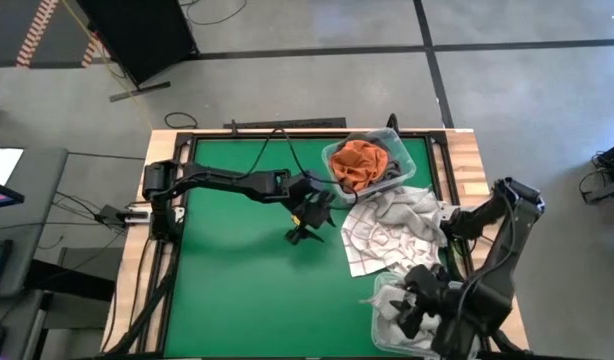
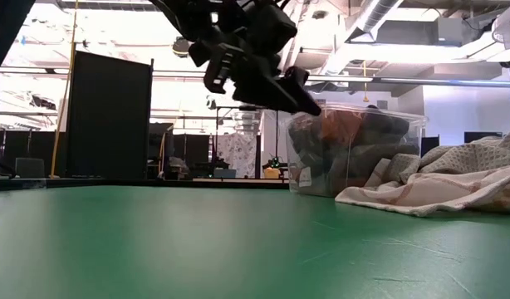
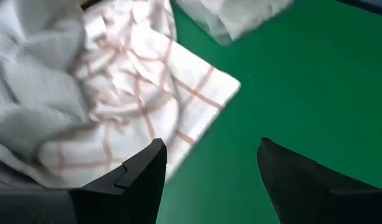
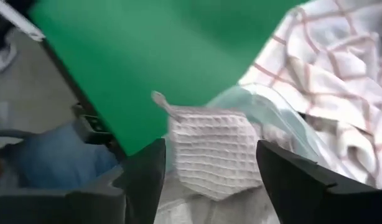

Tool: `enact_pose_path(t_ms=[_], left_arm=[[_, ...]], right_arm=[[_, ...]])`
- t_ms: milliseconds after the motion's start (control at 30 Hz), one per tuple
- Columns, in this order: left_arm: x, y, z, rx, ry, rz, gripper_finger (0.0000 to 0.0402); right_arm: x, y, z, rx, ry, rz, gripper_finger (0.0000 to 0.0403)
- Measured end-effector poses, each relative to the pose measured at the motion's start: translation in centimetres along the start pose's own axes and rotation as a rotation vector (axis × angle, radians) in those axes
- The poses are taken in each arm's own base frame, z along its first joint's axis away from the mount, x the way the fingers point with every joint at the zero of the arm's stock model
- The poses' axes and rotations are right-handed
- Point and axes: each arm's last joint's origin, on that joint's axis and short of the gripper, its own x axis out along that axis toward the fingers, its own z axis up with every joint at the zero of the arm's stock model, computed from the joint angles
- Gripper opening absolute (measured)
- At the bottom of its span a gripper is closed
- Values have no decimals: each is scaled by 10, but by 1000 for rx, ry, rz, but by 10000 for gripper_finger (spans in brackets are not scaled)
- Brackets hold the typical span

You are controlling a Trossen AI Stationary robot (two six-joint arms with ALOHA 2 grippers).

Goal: Sort towels by color in basket
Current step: Put the light gray towel into the bottom transparent bin

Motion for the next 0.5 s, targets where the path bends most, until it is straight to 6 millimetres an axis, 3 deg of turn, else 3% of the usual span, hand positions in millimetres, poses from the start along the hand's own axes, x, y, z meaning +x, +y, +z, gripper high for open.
enact_pose_path(t_ms=[200,300,500], left_arm=[[4,8,7,57,-83,68,240],[12,8,0,50,-80,66,240],[33,1,-17,1,-19,8,240]], right_arm=[[-11,0,12,-63,-36,85,279],[-12,-1,15,-123,-61,85,279],[2,-23,38,-157,-97,-182,279]])
